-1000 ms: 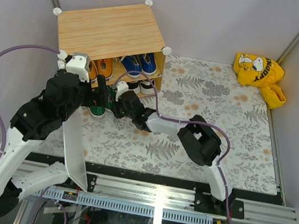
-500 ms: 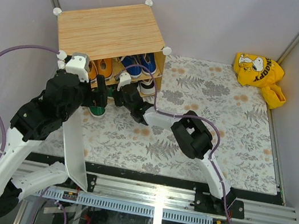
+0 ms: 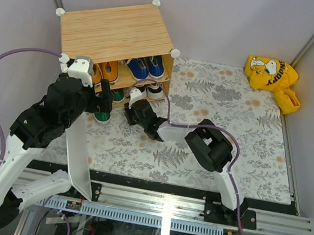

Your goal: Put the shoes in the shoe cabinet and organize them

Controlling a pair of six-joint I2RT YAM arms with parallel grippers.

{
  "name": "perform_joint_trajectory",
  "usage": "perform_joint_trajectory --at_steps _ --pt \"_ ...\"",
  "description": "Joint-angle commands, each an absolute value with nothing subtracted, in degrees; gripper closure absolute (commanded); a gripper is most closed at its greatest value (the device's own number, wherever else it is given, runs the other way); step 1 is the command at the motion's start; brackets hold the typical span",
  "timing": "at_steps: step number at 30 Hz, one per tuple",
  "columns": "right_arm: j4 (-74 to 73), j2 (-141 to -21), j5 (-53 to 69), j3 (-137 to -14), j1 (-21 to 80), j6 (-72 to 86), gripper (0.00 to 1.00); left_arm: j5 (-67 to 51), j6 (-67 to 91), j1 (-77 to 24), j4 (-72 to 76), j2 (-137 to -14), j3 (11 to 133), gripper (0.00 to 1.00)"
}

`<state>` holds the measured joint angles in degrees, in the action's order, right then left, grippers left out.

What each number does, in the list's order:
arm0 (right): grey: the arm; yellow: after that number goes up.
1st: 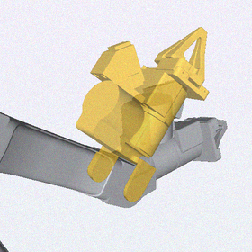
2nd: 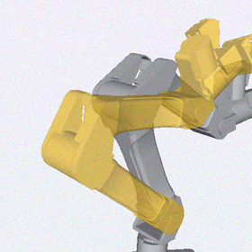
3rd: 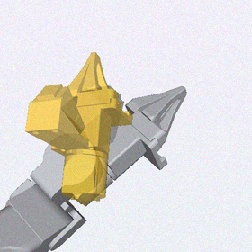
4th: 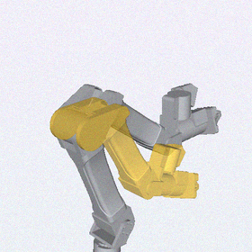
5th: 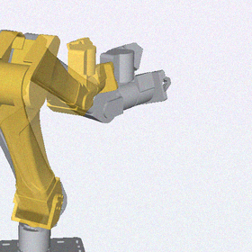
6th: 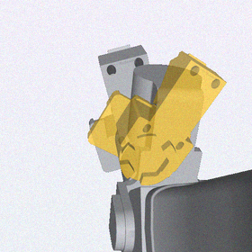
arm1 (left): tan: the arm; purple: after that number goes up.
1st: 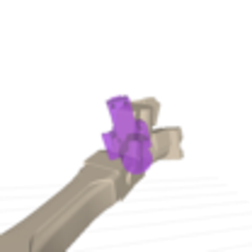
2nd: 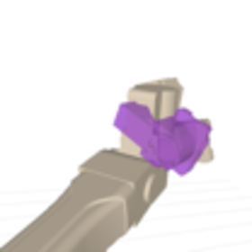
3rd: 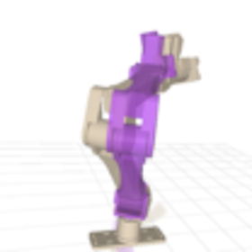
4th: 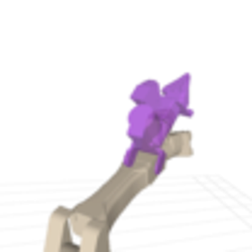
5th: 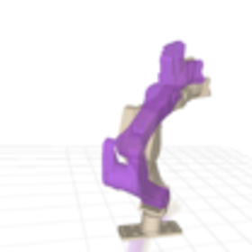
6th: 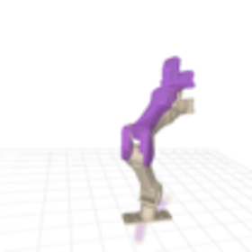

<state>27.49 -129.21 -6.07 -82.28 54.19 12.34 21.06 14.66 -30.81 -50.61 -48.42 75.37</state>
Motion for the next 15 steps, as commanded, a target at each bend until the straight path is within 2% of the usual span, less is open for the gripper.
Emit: perform_joint_trajectory --at_steps 1,8,15 --pt "31.55 -123.01 -0.71 -81.17 57.68 13.11 0.79 22.14 14.19 -31.12 -49.53 -48.51 76.03 0.00" --pt "35.72 -128.59 6.16 -84.82 58.68 21.41 0.79 22.50 14.18 -31.11 -49.55 -49.04 75.68 0.00" --pt "38.79 -134.98 5.54 -91.01 58.76 23.58 0.78 22.84 14.01 -31.11 -49.42 -49.01 75.63 0.00"
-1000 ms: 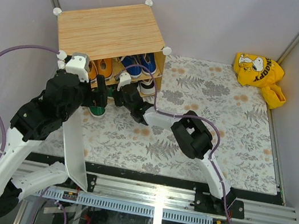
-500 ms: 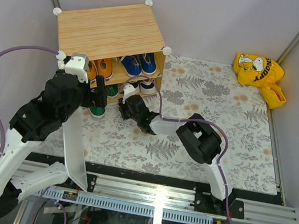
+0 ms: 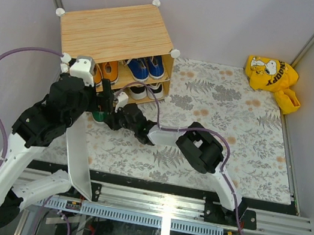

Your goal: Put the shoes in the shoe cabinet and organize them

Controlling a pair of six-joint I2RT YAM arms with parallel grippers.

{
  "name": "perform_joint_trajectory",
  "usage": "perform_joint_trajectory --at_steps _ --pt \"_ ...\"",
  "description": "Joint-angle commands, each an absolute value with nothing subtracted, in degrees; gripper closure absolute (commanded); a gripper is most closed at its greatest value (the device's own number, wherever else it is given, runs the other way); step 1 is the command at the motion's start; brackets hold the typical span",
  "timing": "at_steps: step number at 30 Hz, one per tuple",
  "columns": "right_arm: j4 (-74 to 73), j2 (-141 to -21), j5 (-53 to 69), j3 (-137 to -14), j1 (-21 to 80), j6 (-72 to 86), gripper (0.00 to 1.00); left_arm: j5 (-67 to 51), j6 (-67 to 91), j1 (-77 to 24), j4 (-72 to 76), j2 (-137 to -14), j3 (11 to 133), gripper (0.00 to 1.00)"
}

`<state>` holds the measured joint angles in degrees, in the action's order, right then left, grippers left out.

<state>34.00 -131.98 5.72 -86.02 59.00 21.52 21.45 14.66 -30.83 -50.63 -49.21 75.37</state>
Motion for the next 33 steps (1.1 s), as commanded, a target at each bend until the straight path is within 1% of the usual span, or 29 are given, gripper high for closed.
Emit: perform_joint_trajectory --at_steps 1,6,10,15,24,27,31,33 --pt "38.58 -135.93 4.89 -92.37 58.72 23.30 0.78 22.96 14.00 -31.11 -49.40 -48.92 75.59 0.00" --pt "40.81 -139.66 0.01 -97.87 58.66 21.11 0.78 23.72 14.06 -31.11 -49.33 -48.36 75.33 0.00" --pt "42.17 -140.27 -6.31 -100.68 58.69 19.51 0.77 23.82 13.89 -31.11 -49.41 -48.20 75.26 0.00" --pt "40.45 -141.50 -12.55 -104.31 58.55 17.01 0.76 24.09 14.05 -31.11 -49.36 -47.87 74.88 0.00" --pt "37.19 -145.52 -11.52 -109.80 57.40 16.58 0.75 24.08 14.06 -31.11 -48.79 -48.11 73.92 0.00" --pt "36.45 -144.08 -11.87 -108.42 57.44 16.75 0.76 24.13 14.00 -31.09 -48.70 -48.13 73.83 0.00" --pt "37.95 -138.25 -12.42 -99.78 58.00 17.50 0.77 24.23 14.00 -31.11 -48.77 -48.12 74.23 0.00" --pt "38.05 -136.64 -10.24 -96.86 58.38 17.92 0.77 24.13 14.39 -31.12 -48.70 -48.25 74.52 0.00"
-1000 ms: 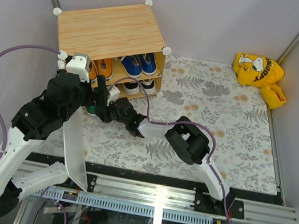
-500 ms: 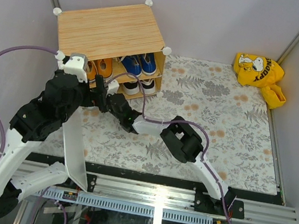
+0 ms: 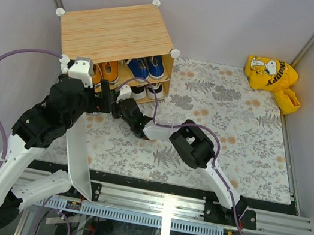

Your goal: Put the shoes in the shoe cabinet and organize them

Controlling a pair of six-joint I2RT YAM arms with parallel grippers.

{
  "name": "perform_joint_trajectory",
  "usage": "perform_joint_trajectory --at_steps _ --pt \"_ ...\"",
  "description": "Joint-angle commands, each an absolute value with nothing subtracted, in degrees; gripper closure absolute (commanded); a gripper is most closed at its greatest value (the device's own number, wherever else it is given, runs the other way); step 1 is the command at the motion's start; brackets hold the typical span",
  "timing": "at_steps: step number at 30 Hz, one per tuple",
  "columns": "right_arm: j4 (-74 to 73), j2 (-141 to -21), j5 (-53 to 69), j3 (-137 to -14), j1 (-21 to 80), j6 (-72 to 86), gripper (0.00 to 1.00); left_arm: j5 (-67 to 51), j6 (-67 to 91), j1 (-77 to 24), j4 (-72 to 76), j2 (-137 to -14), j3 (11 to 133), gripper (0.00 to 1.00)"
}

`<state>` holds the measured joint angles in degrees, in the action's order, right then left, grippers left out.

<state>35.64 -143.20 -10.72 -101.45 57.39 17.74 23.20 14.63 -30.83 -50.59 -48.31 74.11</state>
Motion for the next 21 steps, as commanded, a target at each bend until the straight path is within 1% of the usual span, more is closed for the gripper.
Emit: perform_joint_trajectory --at_steps 1,5,9,12,16,21 --pt "38.10 -136.30 -8.36 -95.82 58.63 18.35 0.77 24.06 14.60 -31.11 -48.69 -48.26 74.51 0.00" --pt "38.84 -138.38 -0.40 -97.07 59.76 19.31 0.77 23.82 15.35 -31.11 -48.61 -48.30 74.13 0.00" --pt "41.83 -141.37 1.93 -99.90 60.73 19.35 0.76 24.34 15.49 -31.11 -48.67 -48.30 74.14 0.00" --pt "43.68 -143.75 1.10 -102.77 60.73 19.92 0.75 25.07 15.31 -31.15 -48.65 -48.30 74.02 0.00" --pt "41.76 -147.08 0.20 -107.94 60.66 19.56 0.74 25.80 15.04 -31.07 -48.52 -48.26 73.55 0.00" --pt "41.72 -150.03 -5.71 -111.19 60.04 17.96 0.73 26.80 14.85 -31.12 -47.42 -47.70 72.66 0.00"
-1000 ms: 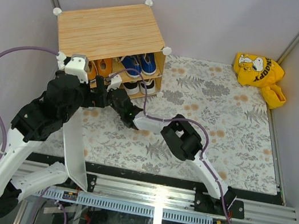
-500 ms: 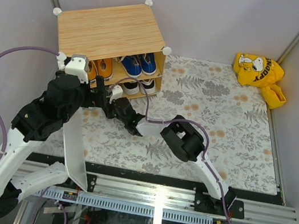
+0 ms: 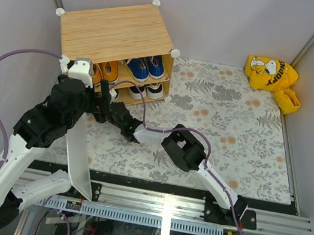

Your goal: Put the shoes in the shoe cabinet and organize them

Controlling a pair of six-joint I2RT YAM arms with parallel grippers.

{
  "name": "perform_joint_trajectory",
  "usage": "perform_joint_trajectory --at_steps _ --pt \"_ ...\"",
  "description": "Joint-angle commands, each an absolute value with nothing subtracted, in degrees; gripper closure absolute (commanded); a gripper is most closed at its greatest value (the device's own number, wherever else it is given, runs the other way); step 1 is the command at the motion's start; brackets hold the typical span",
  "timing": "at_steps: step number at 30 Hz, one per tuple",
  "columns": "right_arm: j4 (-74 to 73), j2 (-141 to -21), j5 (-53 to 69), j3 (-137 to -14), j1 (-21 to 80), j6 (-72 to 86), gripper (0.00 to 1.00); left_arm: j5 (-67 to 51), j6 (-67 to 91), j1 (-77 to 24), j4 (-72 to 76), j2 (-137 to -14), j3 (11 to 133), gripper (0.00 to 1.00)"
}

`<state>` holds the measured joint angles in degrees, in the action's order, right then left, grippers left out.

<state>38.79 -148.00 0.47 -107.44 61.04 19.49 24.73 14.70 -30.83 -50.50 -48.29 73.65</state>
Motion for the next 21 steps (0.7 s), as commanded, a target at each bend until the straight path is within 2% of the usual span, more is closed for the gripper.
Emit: perform_joint_trajectory --at_steps 1,13,18,21 --pt "41.65 -150.57 -5.87 -111.99 59.59 17.81 0.73 26.74 14.85 -31.10 -47.21 -47.61 72.51 0.00" --pt "38.47 -154.14 -7.81 -119.00 57.68 13.90 0.72 26.72 15.55 -31.11 -46.45 -47.52 71.79 0.00" --pt "41.21 -148.99 -4.38 -110.44 57.70 13.62 0.72 27.32 15.68 -31.11 -46.40 -48.16 72.41 0.00" --pt "42.60 -143.23 -2.30 -103.03 57.86 12.25 0.67 27.08 16.24 -31.11 -46.35 -48.95 74.01 0.00"
